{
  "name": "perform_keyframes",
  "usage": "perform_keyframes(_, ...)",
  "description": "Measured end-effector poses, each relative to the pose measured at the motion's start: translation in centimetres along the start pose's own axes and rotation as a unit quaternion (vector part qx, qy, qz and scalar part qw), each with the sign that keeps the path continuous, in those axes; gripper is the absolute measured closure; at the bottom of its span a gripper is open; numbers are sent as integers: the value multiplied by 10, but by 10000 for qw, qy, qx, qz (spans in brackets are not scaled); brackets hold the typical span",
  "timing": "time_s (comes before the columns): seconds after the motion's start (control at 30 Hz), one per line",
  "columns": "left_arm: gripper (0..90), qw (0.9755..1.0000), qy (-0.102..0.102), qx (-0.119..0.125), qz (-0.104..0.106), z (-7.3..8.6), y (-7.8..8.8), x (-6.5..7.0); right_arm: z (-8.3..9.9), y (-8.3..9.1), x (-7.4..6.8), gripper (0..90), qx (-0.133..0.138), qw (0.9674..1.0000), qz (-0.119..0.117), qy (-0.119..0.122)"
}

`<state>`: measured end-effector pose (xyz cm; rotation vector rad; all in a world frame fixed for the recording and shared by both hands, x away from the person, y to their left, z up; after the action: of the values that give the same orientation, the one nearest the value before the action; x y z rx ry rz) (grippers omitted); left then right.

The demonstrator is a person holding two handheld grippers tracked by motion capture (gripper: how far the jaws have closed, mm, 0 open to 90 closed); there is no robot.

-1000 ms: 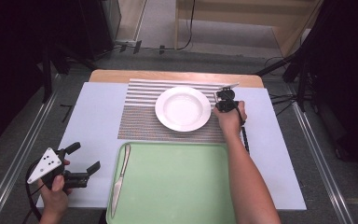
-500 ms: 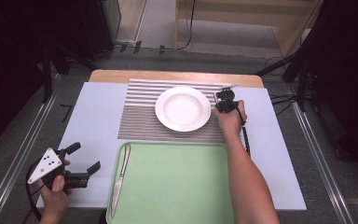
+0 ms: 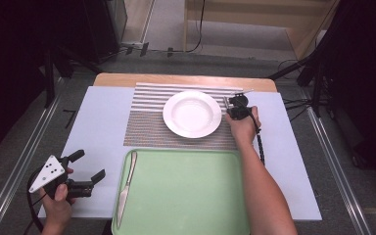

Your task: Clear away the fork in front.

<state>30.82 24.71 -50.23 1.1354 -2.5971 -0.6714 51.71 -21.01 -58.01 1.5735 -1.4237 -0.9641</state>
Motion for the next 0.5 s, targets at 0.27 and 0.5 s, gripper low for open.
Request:
perform_keyframes(0.27, 0, 10000, 0, 2, 11, 0, 0, 0, 1, 5, 3, 871, -14, 9996, -276, -57)
perform_keyframes(0.5, 0, 10000, -7, -39, 17, 1, -2, 2, 4, -3, 4, 834, -283, 9993, -230, 5)
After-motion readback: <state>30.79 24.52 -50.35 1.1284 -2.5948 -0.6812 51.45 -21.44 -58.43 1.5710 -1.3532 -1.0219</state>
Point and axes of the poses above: each handheld gripper's, and its own axes: y roughly backward along the jaws, z roughly out of its underside, x roughly to its right, the point moved 10 cm from there along -y, roughly forward along the jaws, and after that the axes turned 13 degrees about -x, right-handed, at the moved point
